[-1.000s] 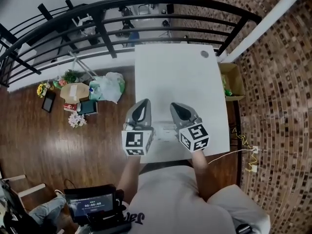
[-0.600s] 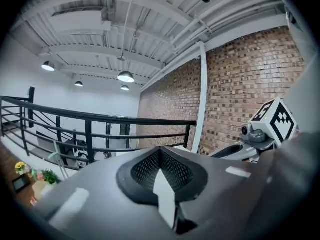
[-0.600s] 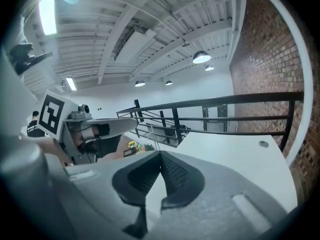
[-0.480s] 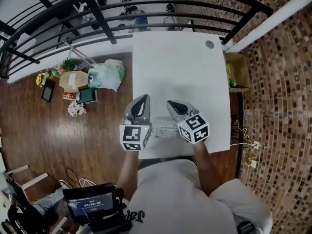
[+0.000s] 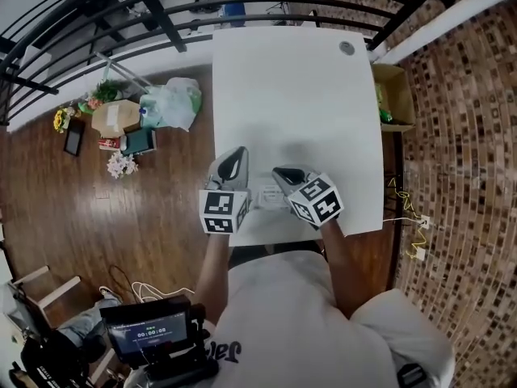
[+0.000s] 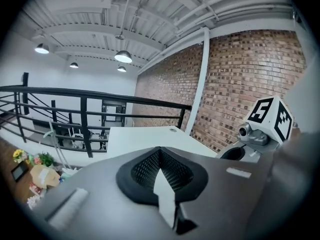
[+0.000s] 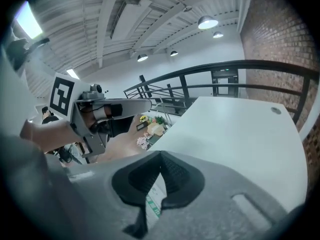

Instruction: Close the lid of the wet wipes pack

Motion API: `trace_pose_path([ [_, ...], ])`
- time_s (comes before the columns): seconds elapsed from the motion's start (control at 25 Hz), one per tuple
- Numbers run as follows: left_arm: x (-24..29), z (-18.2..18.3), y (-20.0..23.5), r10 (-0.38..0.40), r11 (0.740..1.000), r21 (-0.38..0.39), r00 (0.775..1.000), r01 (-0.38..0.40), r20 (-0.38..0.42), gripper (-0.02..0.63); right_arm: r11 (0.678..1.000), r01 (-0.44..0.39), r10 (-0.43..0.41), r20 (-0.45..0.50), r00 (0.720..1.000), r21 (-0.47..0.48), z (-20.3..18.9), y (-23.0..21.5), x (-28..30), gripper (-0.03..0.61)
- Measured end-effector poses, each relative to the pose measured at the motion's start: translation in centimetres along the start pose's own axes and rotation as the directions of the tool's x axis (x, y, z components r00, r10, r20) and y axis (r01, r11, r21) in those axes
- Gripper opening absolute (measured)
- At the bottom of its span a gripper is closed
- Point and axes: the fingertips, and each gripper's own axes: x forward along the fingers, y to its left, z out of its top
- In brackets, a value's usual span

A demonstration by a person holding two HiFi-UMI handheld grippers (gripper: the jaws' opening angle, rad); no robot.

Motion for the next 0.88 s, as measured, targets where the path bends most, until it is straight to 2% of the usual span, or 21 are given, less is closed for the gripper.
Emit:
trace_pose_path([
  [0.16, 0.2, -2.0, -0.6, -0.015, 1.000, -0.020, 0.999, 0.014, -0.045, 0.015, 0.997, -0.071, 0.073, -0.092, 0.993, 0.030, -2.1, 1.7, 0.0, -0.009],
  [0.28, 0.1, -3.0, -0.9, -0.024, 0.999, -0.032, 0.997, 0.021, -0.067, 0.015, 0.995, -0.101, 0.102, -0.155, 0.983, 0.016, -3.2, 2.9, -0.1, -0.009],
  [0.88, -0.3, -5.4, -1.0, -0.032, 0.998, -0.055, 0.995, 0.027, -0.089, 0.015, 0.996, -0.080, 0.090, -0.292, 0.952, 0.044, -8.9, 3.7, 0.9, -0.009],
])
